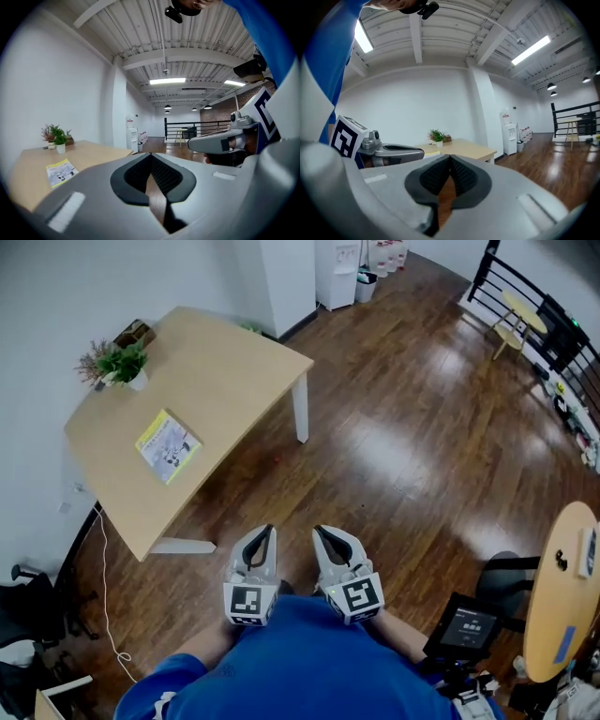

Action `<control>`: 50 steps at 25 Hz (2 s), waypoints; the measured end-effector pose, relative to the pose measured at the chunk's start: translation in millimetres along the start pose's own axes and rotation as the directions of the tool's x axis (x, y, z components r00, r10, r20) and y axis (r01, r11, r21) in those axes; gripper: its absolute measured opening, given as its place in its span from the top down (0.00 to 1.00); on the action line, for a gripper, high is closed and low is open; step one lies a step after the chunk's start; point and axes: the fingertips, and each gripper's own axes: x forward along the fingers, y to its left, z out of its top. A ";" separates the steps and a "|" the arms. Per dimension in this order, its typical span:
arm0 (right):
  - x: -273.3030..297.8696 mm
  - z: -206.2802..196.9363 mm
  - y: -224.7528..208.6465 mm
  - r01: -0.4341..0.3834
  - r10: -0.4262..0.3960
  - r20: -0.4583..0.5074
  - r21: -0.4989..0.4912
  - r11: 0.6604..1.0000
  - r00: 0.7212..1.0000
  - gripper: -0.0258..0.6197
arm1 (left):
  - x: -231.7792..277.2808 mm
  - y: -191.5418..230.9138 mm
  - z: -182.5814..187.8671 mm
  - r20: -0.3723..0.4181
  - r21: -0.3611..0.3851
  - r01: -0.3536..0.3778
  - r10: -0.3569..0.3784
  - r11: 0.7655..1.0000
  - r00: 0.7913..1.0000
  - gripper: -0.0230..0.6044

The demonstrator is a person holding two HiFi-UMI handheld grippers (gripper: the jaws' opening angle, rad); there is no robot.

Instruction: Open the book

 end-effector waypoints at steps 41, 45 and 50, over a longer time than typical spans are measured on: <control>305.1 2.2 168.3 -0.487 0.469 -0.146 -0.131 0.864 0.871 0.96 | -45.3 316.5 -75.2 -0.099 -0.203 -0.515 0.506 0.833 0.857 0.95; 340.9 10.6 157.7 -0.510 0.494 -0.147 -0.113 0.853 0.857 0.96 | -22.5 338.4 -75.1 -0.119 -0.196 -0.546 0.533 0.814 0.838 0.95; 374.2 13.9 141.7 -0.559 0.541 -0.171 -0.081 0.825 0.823 0.96 | 7.2 355.4 -75.4 -0.157 -0.185 -0.596 0.575 0.781 0.803 0.95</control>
